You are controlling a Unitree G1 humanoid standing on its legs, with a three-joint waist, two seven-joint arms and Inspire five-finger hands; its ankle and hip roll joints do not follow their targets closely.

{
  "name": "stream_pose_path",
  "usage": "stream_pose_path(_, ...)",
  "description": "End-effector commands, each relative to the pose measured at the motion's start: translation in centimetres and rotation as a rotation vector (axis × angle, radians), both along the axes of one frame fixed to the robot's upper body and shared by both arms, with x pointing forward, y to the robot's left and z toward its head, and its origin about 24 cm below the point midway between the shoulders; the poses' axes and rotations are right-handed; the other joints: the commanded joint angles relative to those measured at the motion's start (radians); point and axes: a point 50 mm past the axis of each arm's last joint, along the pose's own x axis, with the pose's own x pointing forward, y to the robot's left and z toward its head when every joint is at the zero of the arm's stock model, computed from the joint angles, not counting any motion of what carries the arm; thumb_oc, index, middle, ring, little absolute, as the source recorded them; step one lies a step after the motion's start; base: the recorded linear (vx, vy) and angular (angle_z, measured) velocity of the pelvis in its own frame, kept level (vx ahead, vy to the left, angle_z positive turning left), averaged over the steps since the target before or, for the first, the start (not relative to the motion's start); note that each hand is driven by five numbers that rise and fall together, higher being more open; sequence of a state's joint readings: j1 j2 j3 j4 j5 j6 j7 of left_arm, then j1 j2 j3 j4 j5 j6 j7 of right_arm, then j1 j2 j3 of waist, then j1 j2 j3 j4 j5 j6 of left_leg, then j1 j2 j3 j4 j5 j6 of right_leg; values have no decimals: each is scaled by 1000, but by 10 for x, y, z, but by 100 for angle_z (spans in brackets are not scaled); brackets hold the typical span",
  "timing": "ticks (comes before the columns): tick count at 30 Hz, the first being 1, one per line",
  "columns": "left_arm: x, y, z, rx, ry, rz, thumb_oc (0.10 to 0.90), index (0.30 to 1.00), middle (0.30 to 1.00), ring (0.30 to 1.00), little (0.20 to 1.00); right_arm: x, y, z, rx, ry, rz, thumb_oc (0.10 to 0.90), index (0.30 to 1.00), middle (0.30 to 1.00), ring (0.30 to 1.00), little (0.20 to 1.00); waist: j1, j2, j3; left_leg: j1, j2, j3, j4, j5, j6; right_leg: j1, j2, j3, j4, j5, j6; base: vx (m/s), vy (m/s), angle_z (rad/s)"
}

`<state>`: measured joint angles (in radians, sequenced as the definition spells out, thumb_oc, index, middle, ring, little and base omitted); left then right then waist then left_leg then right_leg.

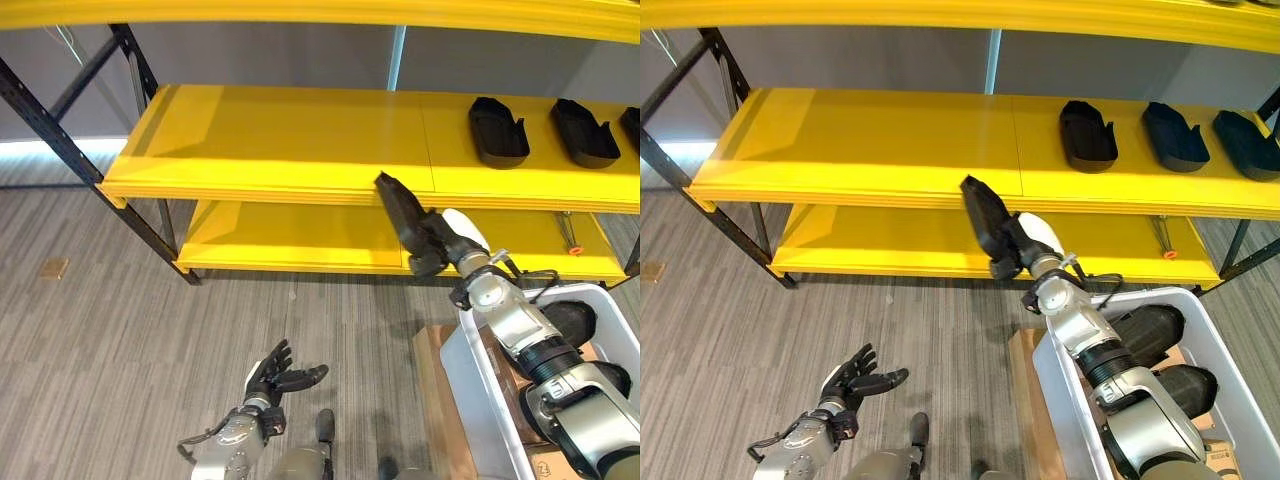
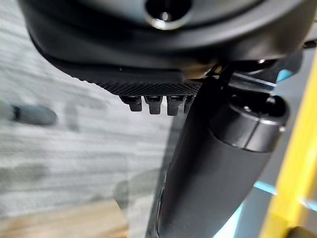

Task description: Move parts from the plastic box to the shelf.

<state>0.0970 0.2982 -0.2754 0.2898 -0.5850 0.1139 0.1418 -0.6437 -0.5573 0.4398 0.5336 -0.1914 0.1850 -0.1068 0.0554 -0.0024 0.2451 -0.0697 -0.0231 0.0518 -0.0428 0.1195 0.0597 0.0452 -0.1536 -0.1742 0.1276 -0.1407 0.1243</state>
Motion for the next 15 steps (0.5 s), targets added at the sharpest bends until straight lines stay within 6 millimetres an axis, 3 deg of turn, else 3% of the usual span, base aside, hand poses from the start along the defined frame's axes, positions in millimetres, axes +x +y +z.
stream_pose_path(1,13,-3,23,-38,-141,-12,900,1000,1000,1000,1000,27,5,86,-1,-292,1,400,300,300,300,300,13,-55,-71,14,145,-24,167,-185,-146,-25,-35,-25,-140,119,29,-54,14,-17)
stream_pose_path(3,17,-3,27,-44,-155,-10,900,1000,1000,1000,1000,30,10,96,-26,-311,20,400,300,300,300,300,24,-57,-47,-32,127,-36,256,-226,-126,-68,-50,-12,-34,87,32,-72,95,-12)
stream_pose_path(7,24,-5,31,-38,-176,-25,900,1000,1000,1000,1000,29,7,92,-40,-299,3,400,300,300,300,300,27,-46,-21,-65,78,-67,337,-271,-97,-112,-103,-19,136,72,45,41,186,16)
stream_pose_path(8,23,-5,31,-32,-173,-34,900,1000,1000,1000,1000,27,1,82,-50,-268,-15,400,300,300,300,300,22,-40,-18,-48,42,-93,344,-289,-68,-145,-140,-10,258,156,40,178,366,55)
stream_pose_path(9,23,-6,32,-27,-176,-42,900,1000,1000,1000,1000,27,-2,81,-55,-262,-22,400,300,300,300,300,13,-32,-8,-37,19,-104,345,-294,-48,-184,-153,40,345,229,40,169,386,82)
stream_pose_path(11,25,-5,34,-13,-188,-46,900,1000,1000,1000,1000,27,-2,85,-39,-277,-33,400,300,300,300,300,2,-12,22,-14,-3,-119,358,-299,-26,-242,-156,96,457,311,27,59,297,92)
stream_pose_path(12,27,-4,35,-4,-194,-52,900,1000,1000,1000,1000,28,-3,89,-40,-287,-40,400,300,300,300,300,-1,1,36,-8,-3,-128,368,-302,-20,-278,-140,124,507,299,19,70,199,59)
stream_pose_path(15,26,-3,34,-2,-186,-44,900,1000,1000,1000,1000,28,-6,90,-61,-285,-43,400,300,300,300,300,-9,-2,25,30,-22,-153,346,-315,-19,-314,-122,124,437,255,9,187,81,29)
